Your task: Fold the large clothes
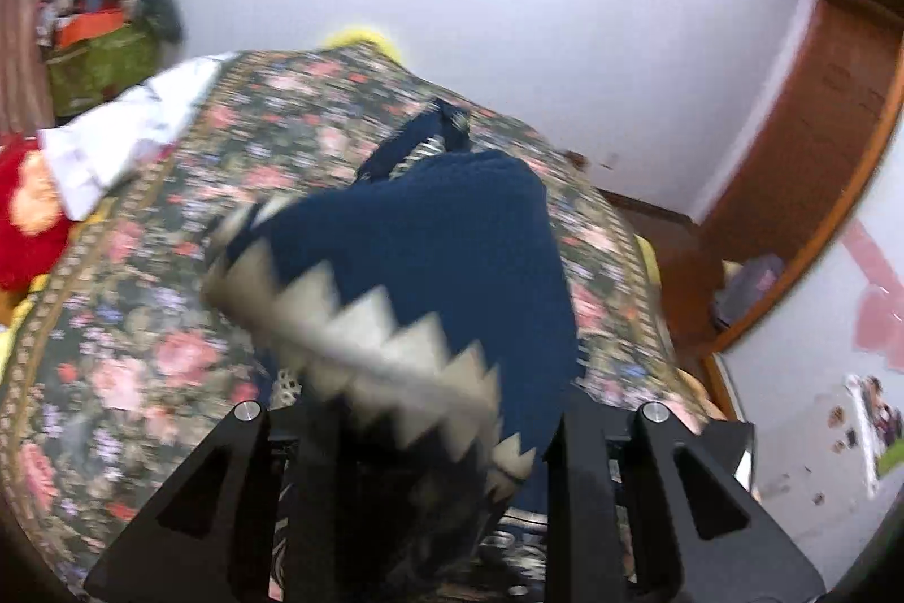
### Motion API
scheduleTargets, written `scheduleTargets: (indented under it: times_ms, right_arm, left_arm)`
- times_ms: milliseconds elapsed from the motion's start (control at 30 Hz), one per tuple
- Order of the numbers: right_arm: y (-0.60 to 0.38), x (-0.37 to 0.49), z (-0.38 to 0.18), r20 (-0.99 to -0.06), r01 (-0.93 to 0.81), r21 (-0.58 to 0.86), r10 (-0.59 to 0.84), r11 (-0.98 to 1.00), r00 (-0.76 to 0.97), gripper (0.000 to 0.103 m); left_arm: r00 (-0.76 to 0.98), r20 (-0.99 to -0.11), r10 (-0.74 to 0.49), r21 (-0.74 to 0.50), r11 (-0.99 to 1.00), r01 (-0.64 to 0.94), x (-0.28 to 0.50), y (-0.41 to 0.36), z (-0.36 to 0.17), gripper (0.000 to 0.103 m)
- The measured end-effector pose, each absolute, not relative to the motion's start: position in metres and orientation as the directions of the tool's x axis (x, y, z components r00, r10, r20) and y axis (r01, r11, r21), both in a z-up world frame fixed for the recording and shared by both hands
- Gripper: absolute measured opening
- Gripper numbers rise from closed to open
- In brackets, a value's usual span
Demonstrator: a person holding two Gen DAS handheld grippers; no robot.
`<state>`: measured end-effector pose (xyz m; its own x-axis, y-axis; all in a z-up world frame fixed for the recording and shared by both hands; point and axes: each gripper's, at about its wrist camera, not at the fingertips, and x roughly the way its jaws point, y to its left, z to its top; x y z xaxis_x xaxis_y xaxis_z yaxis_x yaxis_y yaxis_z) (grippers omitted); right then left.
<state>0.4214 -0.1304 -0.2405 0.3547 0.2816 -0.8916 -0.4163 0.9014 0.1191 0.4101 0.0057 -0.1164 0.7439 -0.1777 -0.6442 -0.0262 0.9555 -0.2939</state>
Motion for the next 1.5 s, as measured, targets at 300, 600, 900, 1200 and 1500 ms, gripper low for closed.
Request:
scheduleTargets:
  times_ms: [300,600,900,1200,1500]
  right_arm:
    - [-0.211,0.389,-0.211,-0.883,-0.332,0.079,0.221,0.940,0.414,0.103]
    - [-0.275,0.370,-0.187,-0.860,-0.194,0.141,0.218,0.971,0.462,0.103]
    - [-0.283,0.359,-0.155,-0.820,-0.185,0.191,0.260,0.964,0.509,0.103]
    - [-0.248,0.359,-0.118,-0.770,-0.281,0.200,0.328,0.939,0.547,0.103]
    - [-0.163,0.384,-0.104,-0.742,-0.414,0.220,0.427,0.883,0.517,0.103]
  left_arm:
    - [0.599,-0.748,-0.286,-0.231,0.958,0.170,0.411,-0.063,-0.157,0.024]
    - [0.485,-0.824,-0.292,-0.183,0.948,0.260,0.398,-0.091,-0.186,0.044]
    - [0.489,-0.813,-0.316,-0.198,0.940,0.278,0.370,-0.093,-0.164,0.079]
    - [0.577,-0.723,-0.380,-0.340,0.923,0.182,0.355,-0.027,-0.093,0.080]
    - [0.616,-0.777,-0.127,-0.161,0.987,0.001,0.370,0.048,-0.108,0.080]
